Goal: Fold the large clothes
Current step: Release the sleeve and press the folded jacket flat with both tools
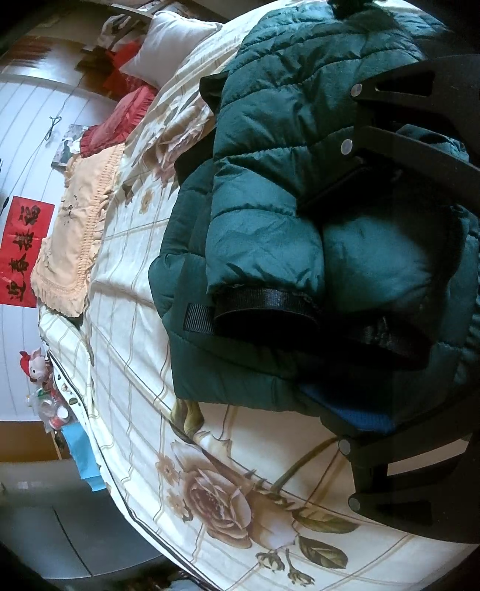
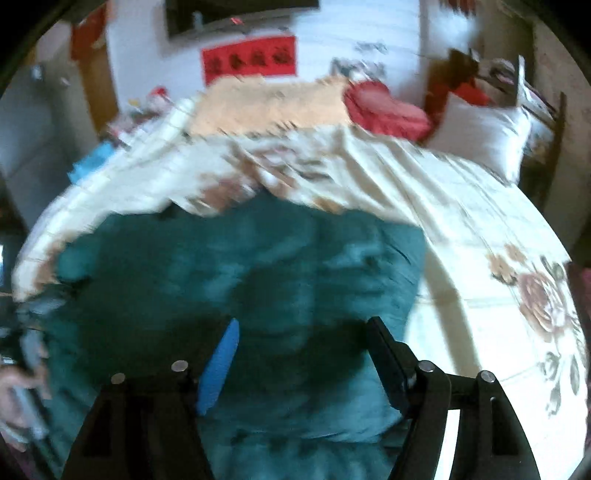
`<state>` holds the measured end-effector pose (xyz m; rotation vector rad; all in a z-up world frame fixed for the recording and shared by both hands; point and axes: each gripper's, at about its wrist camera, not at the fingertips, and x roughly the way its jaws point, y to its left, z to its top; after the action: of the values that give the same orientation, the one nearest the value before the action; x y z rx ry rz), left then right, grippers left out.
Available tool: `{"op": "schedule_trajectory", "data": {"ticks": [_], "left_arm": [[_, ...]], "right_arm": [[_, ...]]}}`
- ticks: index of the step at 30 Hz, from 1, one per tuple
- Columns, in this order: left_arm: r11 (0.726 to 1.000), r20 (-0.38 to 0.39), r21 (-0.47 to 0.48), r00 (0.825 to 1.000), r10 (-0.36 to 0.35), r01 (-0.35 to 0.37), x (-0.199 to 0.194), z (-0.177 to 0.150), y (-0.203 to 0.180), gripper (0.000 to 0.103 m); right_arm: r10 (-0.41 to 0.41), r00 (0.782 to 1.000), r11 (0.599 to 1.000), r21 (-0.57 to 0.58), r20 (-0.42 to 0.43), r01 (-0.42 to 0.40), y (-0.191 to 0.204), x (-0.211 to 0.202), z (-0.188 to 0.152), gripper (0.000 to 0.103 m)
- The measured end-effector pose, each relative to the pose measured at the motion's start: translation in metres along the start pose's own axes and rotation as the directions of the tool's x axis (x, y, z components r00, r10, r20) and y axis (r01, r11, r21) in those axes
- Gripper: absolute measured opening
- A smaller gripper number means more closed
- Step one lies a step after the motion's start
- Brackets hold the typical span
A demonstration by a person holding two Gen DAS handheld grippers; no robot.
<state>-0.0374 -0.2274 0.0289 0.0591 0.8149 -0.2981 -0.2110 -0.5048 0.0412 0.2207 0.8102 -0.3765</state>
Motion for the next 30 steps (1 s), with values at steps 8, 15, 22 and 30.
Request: {"op": "schedule_trajectory", "data": {"ticks": [8, 15, 22, 30], "left_arm": [[1.000, 0.004, 0.009, 1.000, 0.009, -0.009, 0.000, 0.000, -0.001, 0.095], [1.000, 0.011, 0.008, 1.000, 0.009, -0.009, 0.001, 0.000, 0.000, 0.095], [1.000, 0.024, 0.002, 1.000, 0.001, -0.001, -0.004, -0.001, 0.001, 0.099], [0.999, 0.024, 0.008, 0.999, -0.034, 0.034, -0.059, -0.011, 0.026, 0.099]], "right_arm": [[-0.001, 1.000, 0.999, 0.051, -0.010, 0.001, -0.016, -0.004, -0.001, 0.065], [0.092, 0.995, 0.995, 0.035, 0.042, -0.094, 0.006, -0.030, -0.001, 0.065], [0.008, 1.000, 0.999, -0.031, -0.025, -0.008, 0.017, 0.001, -0.010, 0.068], [0.099, 0.995, 0.995, 0.026, 0.005, -0.099, -0.012, -0.067, -0.035, 0.071]]}}
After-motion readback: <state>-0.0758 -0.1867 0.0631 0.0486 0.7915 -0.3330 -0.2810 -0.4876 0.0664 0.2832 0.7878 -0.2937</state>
